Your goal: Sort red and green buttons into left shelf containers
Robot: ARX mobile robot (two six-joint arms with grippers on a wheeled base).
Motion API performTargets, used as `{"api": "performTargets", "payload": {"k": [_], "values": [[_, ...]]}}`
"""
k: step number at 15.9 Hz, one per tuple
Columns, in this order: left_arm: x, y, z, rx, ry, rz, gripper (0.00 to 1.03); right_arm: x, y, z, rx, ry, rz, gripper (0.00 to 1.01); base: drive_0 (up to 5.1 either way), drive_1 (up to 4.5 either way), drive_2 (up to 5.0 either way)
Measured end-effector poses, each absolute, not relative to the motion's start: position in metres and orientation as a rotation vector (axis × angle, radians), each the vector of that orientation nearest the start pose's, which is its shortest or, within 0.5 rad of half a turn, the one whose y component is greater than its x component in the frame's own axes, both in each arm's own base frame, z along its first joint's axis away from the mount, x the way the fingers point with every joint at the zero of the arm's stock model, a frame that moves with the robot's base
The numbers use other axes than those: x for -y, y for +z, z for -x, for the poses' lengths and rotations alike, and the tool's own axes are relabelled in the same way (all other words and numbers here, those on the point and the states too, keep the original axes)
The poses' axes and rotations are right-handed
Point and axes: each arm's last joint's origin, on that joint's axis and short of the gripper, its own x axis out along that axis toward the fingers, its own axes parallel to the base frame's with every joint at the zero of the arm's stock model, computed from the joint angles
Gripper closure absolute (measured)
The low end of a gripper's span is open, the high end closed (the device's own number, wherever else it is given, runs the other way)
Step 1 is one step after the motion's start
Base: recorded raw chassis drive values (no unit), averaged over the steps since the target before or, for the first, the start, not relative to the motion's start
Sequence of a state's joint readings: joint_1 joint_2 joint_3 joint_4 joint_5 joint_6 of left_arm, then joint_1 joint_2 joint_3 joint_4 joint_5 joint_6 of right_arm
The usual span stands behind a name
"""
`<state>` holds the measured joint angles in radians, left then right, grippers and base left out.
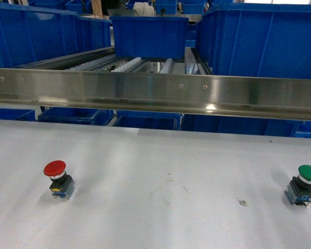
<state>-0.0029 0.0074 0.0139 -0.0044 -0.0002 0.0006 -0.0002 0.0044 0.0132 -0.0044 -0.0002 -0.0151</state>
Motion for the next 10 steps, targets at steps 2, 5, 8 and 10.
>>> {"api": "performTargets", "payload": {"k": [2, 5, 8, 10], "values": [[-0.003, 0.165, -0.097, -0.019, -0.005, 0.01, 0.05, 0.0, 0.172, -0.099, 0.044, 0.007, 0.017, 0.03, 0.0, 0.0, 0.0], [-0.014, 0.17, -0.116, 0.003, -0.006, 0.048, 0.05, -0.002, 0.169, -0.136, -0.01, 0.027, 0.039, 0.03, 0.0, 0.0, 0.0], [-0.017, 0.182, -0.168, -0.04, -0.058, 0.02, 0.05, -0.009, 0.182, -0.196, -0.046, 0.03, 0.077, 0.03, 0.0, 0.0, 0.0], [-0.013, 0.187, -0.21, -0.12, -0.096, 0.015, 0.05, -0.011, 0.169, -0.242, -0.22, 0.058, 0.095, 0.03, 0.0, 0.0, 0.0]]}}
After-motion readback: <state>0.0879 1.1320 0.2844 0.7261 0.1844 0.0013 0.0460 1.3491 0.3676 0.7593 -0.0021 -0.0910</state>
